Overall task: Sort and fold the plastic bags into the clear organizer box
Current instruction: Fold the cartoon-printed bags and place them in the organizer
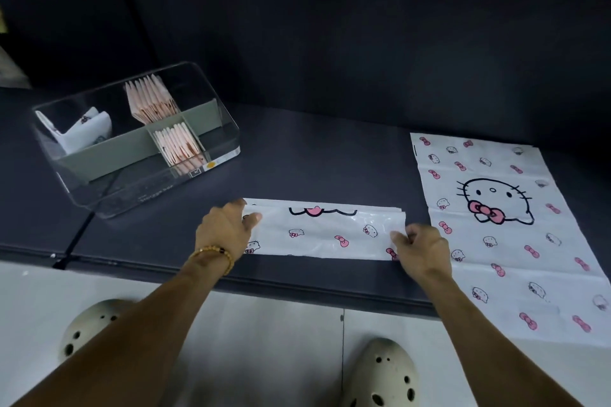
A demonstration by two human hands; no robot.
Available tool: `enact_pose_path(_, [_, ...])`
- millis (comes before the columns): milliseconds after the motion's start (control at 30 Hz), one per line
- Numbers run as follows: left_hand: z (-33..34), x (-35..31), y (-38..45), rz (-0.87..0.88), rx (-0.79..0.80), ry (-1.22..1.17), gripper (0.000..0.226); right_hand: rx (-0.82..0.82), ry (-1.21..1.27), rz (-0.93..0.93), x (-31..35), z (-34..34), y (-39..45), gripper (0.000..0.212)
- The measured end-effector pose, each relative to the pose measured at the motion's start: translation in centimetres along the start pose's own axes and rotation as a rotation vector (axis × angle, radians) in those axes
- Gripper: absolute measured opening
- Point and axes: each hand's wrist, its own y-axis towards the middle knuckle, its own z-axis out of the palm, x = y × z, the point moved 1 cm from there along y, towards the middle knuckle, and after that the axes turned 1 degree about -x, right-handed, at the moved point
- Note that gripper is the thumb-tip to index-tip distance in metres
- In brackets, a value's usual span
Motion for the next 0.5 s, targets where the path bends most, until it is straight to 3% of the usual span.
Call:
enact_pose_path(333, [-0.8,-0.4,2.1,-0.053,0.004,0.019,0.042,0.014,-0.054,-0.005,0.0,0.2,1.3,0.032])
enact_pose_path(400, [-1.2,-0.5,1.9,-0.064,-0.081,0.119,0.042,0.028,-0.092,0.002,0.1,0.2,1.5,0.032])
enact_pose_path(433, [-1.3,-0.7,1.5,0.001,-0.172,0.184,0.04,0.033,-0.107,0.004,0.1,0.2,1.6,0.031])
enact_pose_path(500, [-0.6,-1.4,0.5,0.299,-0.305,0.251,0.038,0.035,-0.125,0.0,0.2,0.3,1.8,0.028])
